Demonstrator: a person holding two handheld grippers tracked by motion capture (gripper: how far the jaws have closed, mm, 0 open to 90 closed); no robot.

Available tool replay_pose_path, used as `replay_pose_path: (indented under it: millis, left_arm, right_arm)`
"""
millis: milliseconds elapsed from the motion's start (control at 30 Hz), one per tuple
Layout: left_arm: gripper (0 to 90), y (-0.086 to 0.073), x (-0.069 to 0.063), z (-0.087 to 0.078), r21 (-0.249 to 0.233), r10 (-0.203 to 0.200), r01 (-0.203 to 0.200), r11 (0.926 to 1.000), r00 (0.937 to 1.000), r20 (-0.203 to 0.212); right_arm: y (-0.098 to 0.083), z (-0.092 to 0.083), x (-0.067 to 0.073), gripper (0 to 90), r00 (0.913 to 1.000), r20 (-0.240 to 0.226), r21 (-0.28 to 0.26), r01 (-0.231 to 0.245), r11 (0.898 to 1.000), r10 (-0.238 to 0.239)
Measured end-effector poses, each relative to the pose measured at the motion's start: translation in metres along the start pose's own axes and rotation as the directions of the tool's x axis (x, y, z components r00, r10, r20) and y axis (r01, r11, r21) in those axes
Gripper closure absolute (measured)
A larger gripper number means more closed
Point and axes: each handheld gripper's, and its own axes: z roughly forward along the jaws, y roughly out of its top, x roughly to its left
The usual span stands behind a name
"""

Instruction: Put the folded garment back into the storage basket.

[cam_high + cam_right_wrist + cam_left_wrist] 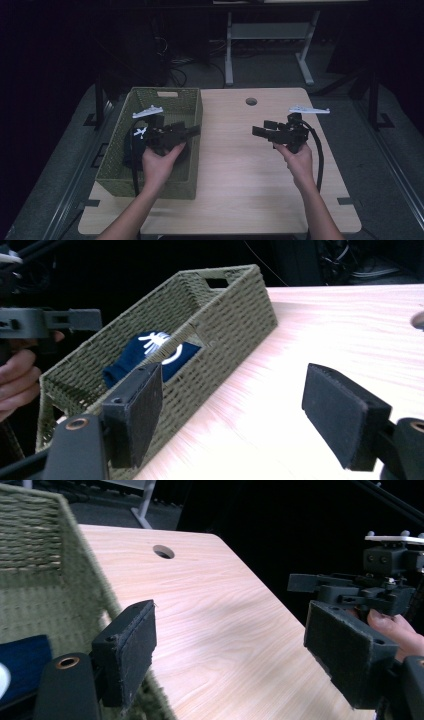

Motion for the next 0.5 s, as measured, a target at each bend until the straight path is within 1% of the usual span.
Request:
replay_pose_path:
  millis: [67,167,233,267,400,500]
  left_arm:
    - [20.5,0.0,-0.004,0.003,0.002,0.01,-0.01,0.9999,0.9999,0.007]
    - [20.5,0.002,-0.008,0.007,0.003,0.016,-0.016,0.9999,0.9997,0.018]
    - [20.5,0.002,-0.011,0.009,0.002,0.02,-0.02,0.9998,0.9994,0.028]
    - [20.5,0.002,-0.012,0.01,0.002,0.022,-0.022,0.9997,0.9992,0.032]
    - [20.5,0.001,-0.016,0.015,0.008,0.03,-0.03,0.9995,0.9988,0.039]
    - [20.5,-0.001,-0.021,0.021,0.015,0.044,-0.044,0.9989,0.9983,0.04]
  right_arm:
    - [-0.001,-0.005,-0.002,23.9,1.0,0.008,-0.002,-0.003,1.0,0.003]
    - [-0.002,-0.01,-0.005,23.9,0.9998,0.018,-0.009,0.0,1.0,0.0]
    - [-0.004,-0.014,-0.007,23.9,0.9996,0.024,-0.007,-0.011,1.0,0.011]
    - [-0.004,-0.015,-0.009,23.9,0.9996,0.027,-0.008,-0.007,1.0,0.007]
    - [-0.008,-0.022,-0.014,23.9,0.999,0.04,-0.009,-0.02,1.0,0.02]
    - [-0.01,-0.028,-0.017,23.9,0.9985,0.05,-0.015,-0.019,1.0,0.019]
